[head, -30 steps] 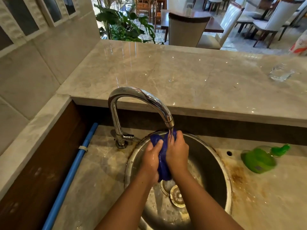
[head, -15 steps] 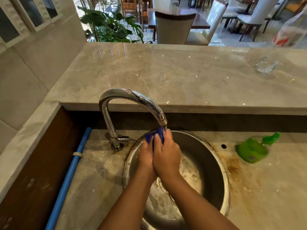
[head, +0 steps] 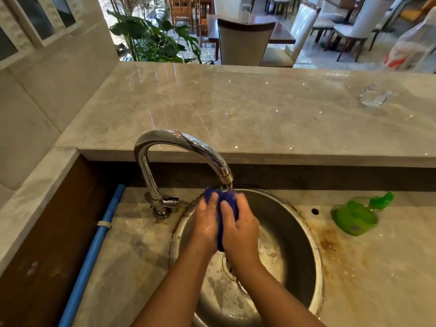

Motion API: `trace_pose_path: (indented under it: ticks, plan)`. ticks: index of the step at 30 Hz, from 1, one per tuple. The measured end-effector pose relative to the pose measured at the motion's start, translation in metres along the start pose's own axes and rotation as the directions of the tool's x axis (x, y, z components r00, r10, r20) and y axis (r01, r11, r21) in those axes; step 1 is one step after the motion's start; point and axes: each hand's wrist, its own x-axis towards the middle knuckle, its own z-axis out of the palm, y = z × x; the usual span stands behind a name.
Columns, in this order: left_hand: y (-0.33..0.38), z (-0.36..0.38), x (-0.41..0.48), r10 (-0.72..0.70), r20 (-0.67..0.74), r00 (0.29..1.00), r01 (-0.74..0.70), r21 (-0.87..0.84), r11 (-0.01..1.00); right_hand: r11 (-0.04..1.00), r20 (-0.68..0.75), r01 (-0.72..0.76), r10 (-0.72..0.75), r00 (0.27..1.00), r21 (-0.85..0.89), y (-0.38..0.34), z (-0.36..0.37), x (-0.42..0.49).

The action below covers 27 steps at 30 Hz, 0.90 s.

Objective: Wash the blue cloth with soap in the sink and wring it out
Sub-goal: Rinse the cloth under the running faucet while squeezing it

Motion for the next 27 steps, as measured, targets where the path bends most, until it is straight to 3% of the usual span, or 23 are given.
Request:
trace_pose_path:
  ticks: [4,8,12,16,19,21,27]
  plan:
    - [-0.012,0.004,-0.008,-0.077,0.108,0.991,0.075,0.017,0.997,0.977,0.025,0.067,-0.064,0.998,-0.201,0.003,0.0,0.025]
    - [-0.018,0.002,-0.01,-0.054,0.111,0.992,0.06,-0.049,0.997,0.969,0.021,-0.226,0.229,0.973,-0.098,0.01,-0.003,0.059]
    - [-0.006,-0.004,-0.009,0.095,0.128,0.987,-0.092,-0.027,0.995,0.939,0.016,-0.336,0.335,0.942,0.08,0.009,-0.003,0.044]
    - [0.004,-0.008,0.007,0.171,-0.03,0.985,-0.167,0.109,0.98,0.986,0.026,-0.121,0.119,0.993,0.111,-0.005,0.001,-0.003]
    - [-0.001,-0.003,0.003,0.023,-0.012,1.0,-0.023,-0.03,0.999,0.966,0.064,0.117,-0.105,0.992,-0.229,-0.008,0.01,-0.002]
    - [-0.005,-0.001,-0.001,-0.027,0.027,0.999,0.03,-0.113,0.993,0.951,0.05,0.147,-0.139,0.989,-0.27,-0.005,0.014,0.013]
    - [-0.014,-0.001,-0.01,0.085,0.072,0.994,-0.074,-0.14,0.987,0.966,0.055,-0.229,0.237,0.97,-0.12,0.02,0.006,0.06]
